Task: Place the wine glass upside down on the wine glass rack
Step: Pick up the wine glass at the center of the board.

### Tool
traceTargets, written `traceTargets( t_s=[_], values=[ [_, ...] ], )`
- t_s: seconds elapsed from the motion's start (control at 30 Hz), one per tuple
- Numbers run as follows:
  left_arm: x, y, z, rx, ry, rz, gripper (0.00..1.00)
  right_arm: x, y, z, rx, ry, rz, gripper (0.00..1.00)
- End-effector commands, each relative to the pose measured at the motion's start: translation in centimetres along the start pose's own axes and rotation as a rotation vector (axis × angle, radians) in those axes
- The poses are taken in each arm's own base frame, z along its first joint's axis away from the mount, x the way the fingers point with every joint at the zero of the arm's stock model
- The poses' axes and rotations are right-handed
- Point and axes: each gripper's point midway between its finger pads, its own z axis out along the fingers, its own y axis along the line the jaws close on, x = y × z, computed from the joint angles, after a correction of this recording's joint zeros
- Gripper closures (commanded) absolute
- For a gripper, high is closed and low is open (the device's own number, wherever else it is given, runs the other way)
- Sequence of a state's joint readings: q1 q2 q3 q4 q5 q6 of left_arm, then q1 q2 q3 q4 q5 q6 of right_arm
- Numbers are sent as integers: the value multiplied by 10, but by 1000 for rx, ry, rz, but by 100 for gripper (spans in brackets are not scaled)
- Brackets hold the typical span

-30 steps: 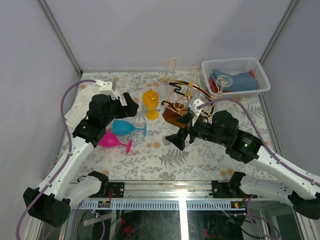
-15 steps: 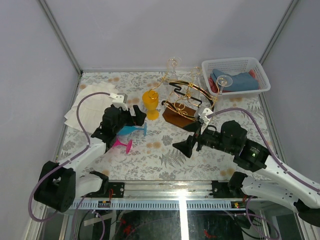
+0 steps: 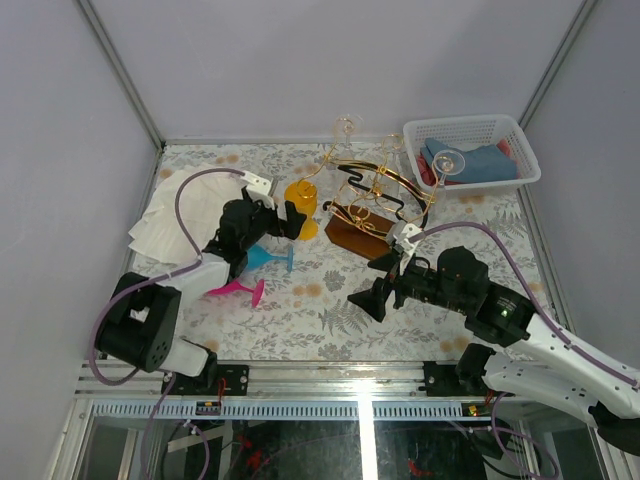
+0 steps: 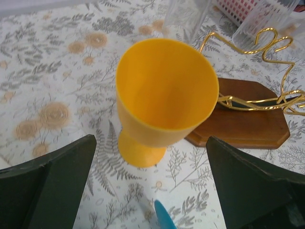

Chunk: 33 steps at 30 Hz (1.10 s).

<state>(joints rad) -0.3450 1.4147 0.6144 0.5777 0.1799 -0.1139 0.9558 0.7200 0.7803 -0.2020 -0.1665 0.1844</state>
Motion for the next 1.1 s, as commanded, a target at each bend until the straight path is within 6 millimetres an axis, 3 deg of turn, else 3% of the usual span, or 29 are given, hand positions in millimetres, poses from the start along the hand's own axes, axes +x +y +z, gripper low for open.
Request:
traceTargets(
  t_s=[0.0,0.13,0.57,0.87,1.07],
  values=[
    [-45,-5,19,51,-137,108,0,-5,1,1,2,-16,-6,1],
    [-43,1,35,41,-117,127,0,0,0,5,4,5,-6,1],
    [-46,-11,66,136,-112,130,1,12,-4,14,4,58,-25,1],
    [-45,-13,76,161,-107,120,32,16,-7,15,18,68,-27,1],
    [-51,-1,66,75,-126,114,37,17,-10,15,35,70,-22,1]
  ],
)
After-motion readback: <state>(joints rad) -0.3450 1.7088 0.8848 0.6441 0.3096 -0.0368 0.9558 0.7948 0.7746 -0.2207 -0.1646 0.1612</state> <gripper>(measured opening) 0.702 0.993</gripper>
